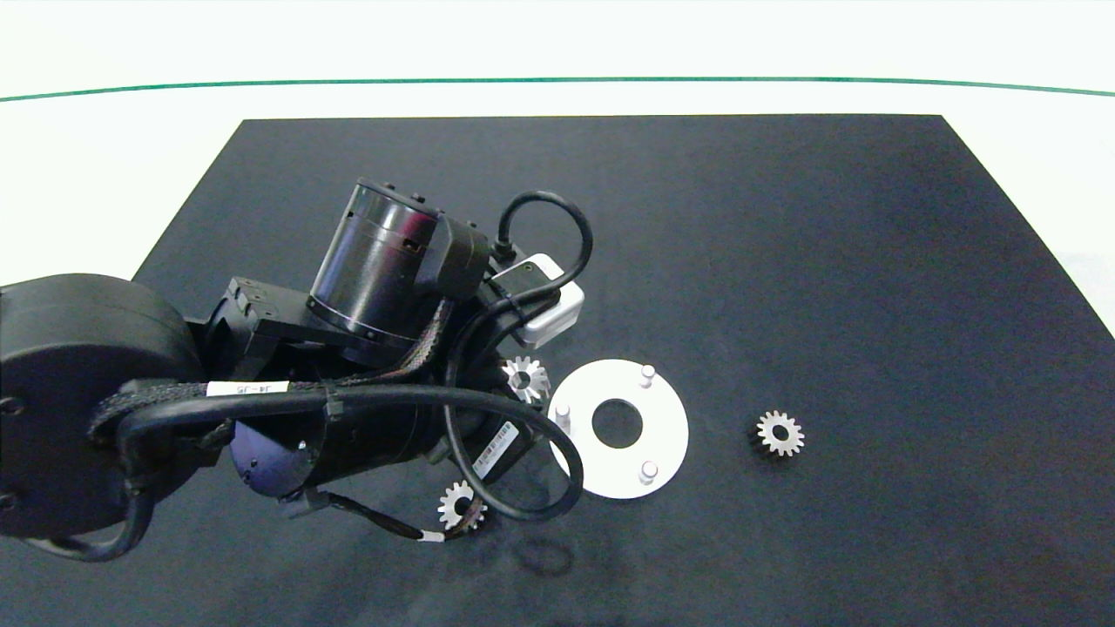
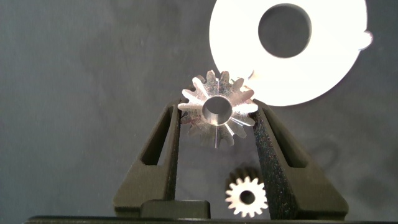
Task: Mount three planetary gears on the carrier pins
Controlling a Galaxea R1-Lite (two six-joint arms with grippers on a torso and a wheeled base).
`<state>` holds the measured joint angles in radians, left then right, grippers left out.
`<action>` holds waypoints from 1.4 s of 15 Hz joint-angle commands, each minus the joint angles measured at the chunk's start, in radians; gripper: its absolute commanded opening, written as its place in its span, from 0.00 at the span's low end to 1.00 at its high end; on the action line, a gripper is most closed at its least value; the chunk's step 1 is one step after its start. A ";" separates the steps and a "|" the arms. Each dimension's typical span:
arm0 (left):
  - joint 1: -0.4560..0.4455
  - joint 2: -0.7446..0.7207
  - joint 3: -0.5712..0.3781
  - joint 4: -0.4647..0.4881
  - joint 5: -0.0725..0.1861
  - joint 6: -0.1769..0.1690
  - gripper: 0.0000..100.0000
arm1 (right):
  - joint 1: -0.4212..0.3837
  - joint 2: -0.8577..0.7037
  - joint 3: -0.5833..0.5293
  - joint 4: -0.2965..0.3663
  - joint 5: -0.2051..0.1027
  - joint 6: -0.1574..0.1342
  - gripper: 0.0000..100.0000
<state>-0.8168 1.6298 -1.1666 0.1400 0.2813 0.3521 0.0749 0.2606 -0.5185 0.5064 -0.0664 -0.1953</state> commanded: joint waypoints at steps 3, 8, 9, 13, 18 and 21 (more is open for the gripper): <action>-0.056 0.039 -0.016 0.000 0.032 0.002 0.00 | 0.000 0.005 -0.002 0.001 -0.001 -0.003 1.00; -0.091 0.061 -0.027 -0.002 0.047 0.002 0.00 | 0.000 0.009 -0.002 -0.011 -0.001 -0.003 1.00; -0.097 0.064 -0.031 -0.002 0.047 0.002 0.00 | 0.000 0.008 -0.002 -0.011 -0.001 -0.004 1.00; -0.099 0.105 -0.062 -0.002 0.061 0.004 0.00 | 0.000 0.006 -0.002 -0.011 -0.001 -0.003 1.00; -0.091 0.120 -0.076 -0.007 0.067 0.018 0.00 | 0.000 0.005 -0.005 -0.011 -0.001 -0.003 1.00; -0.088 0.131 -0.074 -0.007 0.070 0.024 0.00 | 0.000 0.005 -0.003 -0.011 -0.001 -0.003 1.00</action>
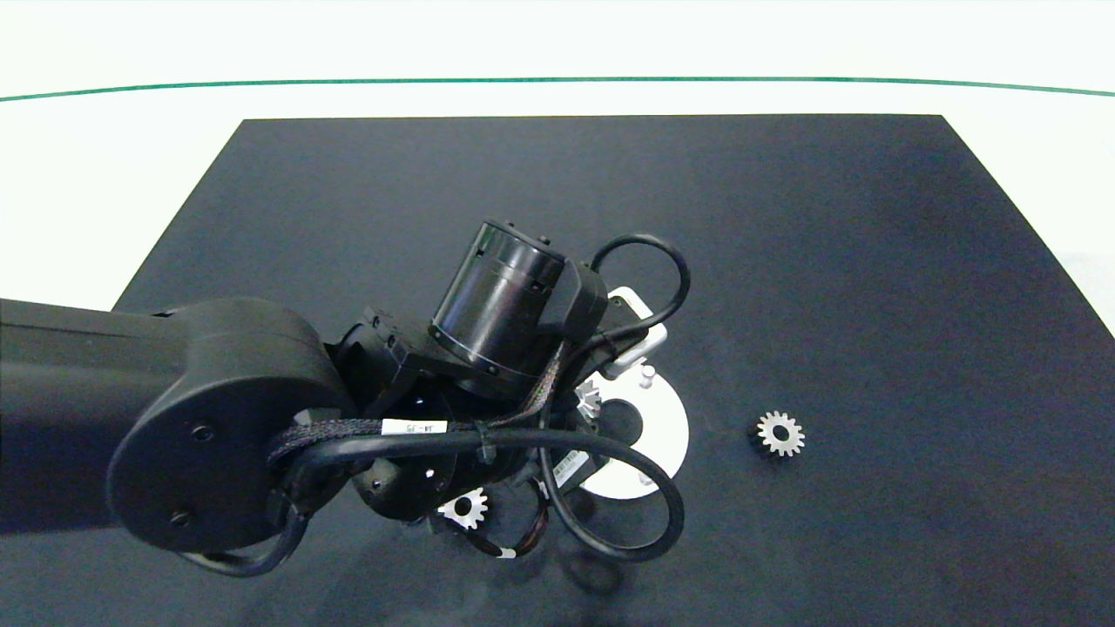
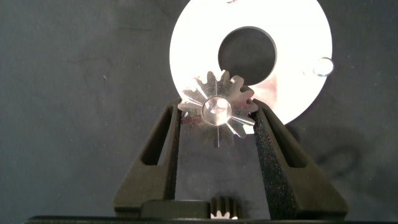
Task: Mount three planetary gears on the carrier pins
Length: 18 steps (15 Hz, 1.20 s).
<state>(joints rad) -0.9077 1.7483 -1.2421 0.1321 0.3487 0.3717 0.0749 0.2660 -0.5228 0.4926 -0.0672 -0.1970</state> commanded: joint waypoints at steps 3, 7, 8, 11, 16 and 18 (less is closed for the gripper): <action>0.013 0.033 0.000 0.001 0.003 0.007 0.00 | 0.000 -0.007 0.001 0.003 0.000 -0.001 1.00; 0.036 0.040 0.001 0.001 0.004 0.007 0.00 | 0.000 -0.007 0.001 0.004 0.000 -0.001 1.00; 0.038 0.040 0.000 0.001 0.004 0.009 0.00 | 0.000 -0.007 0.001 0.003 0.000 -0.001 1.00; 0.042 0.040 0.000 0.001 0.004 0.010 0.00 | 0.000 -0.007 0.001 0.003 0.000 -0.001 1.00; 0.059 0.039 0.003 0.001 0.003 0.012 0.00 | 0.000 -0.007 0.003 0.003 0.000 -0.001 1.00; 0.059 0.040 0.004 0.001 0.003 0.012 0.00 | 0.000 -0.008 0.003 0.004 0.000 -0.001 1.00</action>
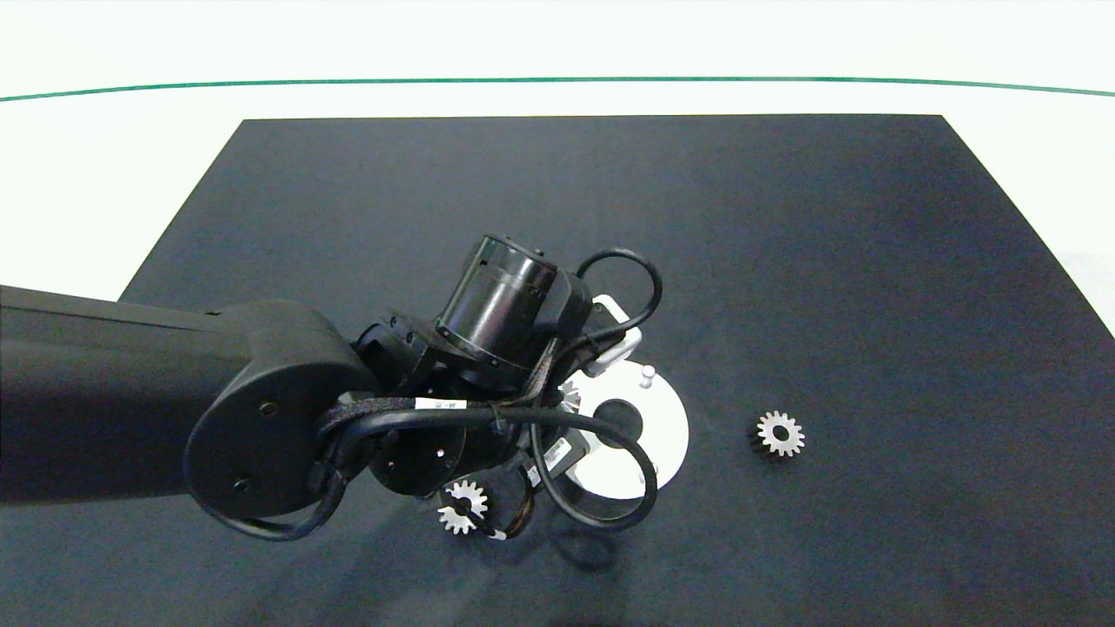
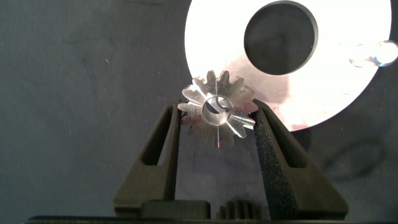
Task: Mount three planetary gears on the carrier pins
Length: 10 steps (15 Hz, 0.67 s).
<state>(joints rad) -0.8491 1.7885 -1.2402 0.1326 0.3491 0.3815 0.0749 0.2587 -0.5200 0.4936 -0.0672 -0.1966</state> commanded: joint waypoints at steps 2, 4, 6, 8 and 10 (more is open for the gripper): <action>-0.001 0.000 0.002 0.001 0.002 0.000 0.00 | 0.002 -0.001 0.000 0.003 0.000 -0.001 1.00; -0.001 0.000 0.004 0.001 0.002 -0.001 0.00 | 0.002 0.001 0.000 0.002 0.000 -0.001 1.00; -0.002 0.000 0.004 0.001 0.002 -0.001 0.00 | 0.002 0.001 0.000 0.003 0.000 -0.001 1.00; -0.008 0.000 0.004 -0.002 0.002 -0.003 0.00 | 0.002 0.001 0.000 0.002 0.000 -0.001 1.00; -0.010 0.005 0.004 -0.016 0.002 -0.003 0.00 | 0.000 0.001 0.000 0.002 0.000 -0.001 1.00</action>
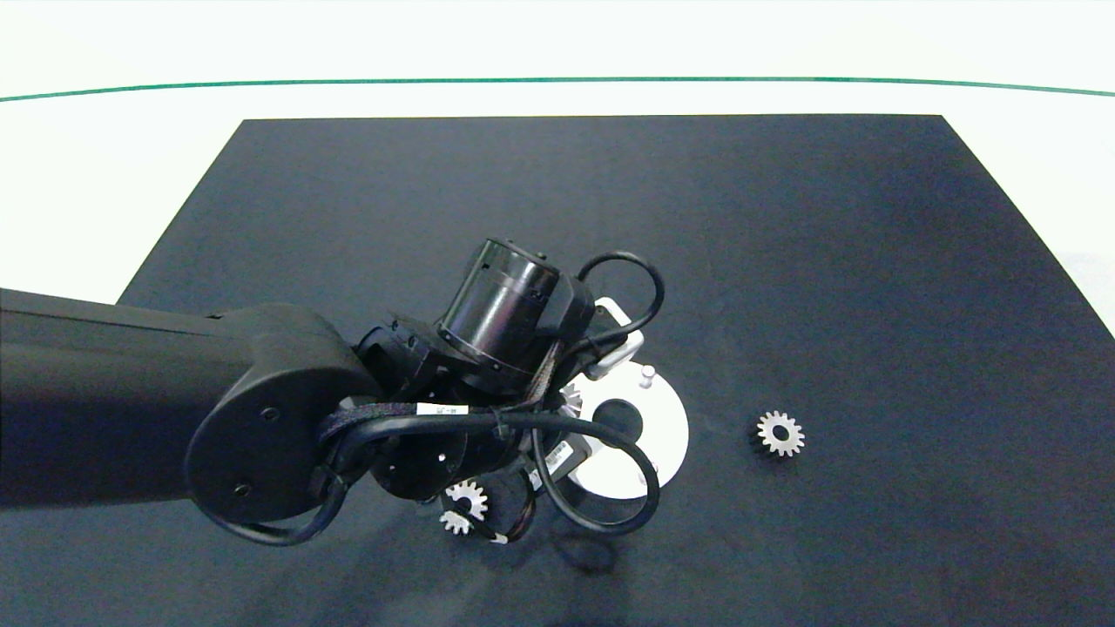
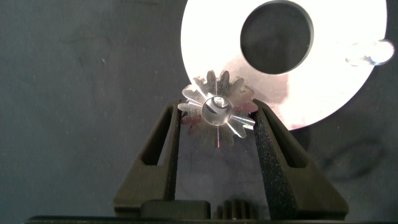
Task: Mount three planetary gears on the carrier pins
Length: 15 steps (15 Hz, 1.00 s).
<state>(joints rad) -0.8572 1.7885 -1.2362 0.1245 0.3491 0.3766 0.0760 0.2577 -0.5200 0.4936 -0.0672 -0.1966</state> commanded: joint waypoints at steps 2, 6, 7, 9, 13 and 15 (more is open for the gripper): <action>-0.002 0.014 0.000 -0.026 0.002 0.004 0.00 | -0.001 0.002 0.000 0.002 0.000 -0.001 1.00; 0.000 0.015 0.014 -0.028 -0.001 0.004 0.00 | -0.001 0.003 0.000 0.002 0.000 -0.001 1.00; 0.000 0.015 0.015 -0.028 -0.001 0.004 0.00 | 0.001 0.005 0.000 0.002 0.000 -0.001 1.00; 0.004 0.015 0.015 -0.028 -0.001 0.005 0.00 | 0.001 0.005 0.000 0.002 0.000 -0.001 1.00; 0.006 0.015 0.017 -0.028 -0.001 0.004 0.00 | 0.001 0.005 0.000 0.003 0.000 -0.001 1.00; 0.004 0.015 0.017 -0.026 -0.001 0.004 0.00 | 0.001 0.005 0.000 0.002 0.000 -0.001 1.00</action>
<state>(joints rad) -0.8519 1.8036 -1.2196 0.0970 0.3457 0.3785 0.0764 0.2606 -0.5200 0.4934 -0.0672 -0.1966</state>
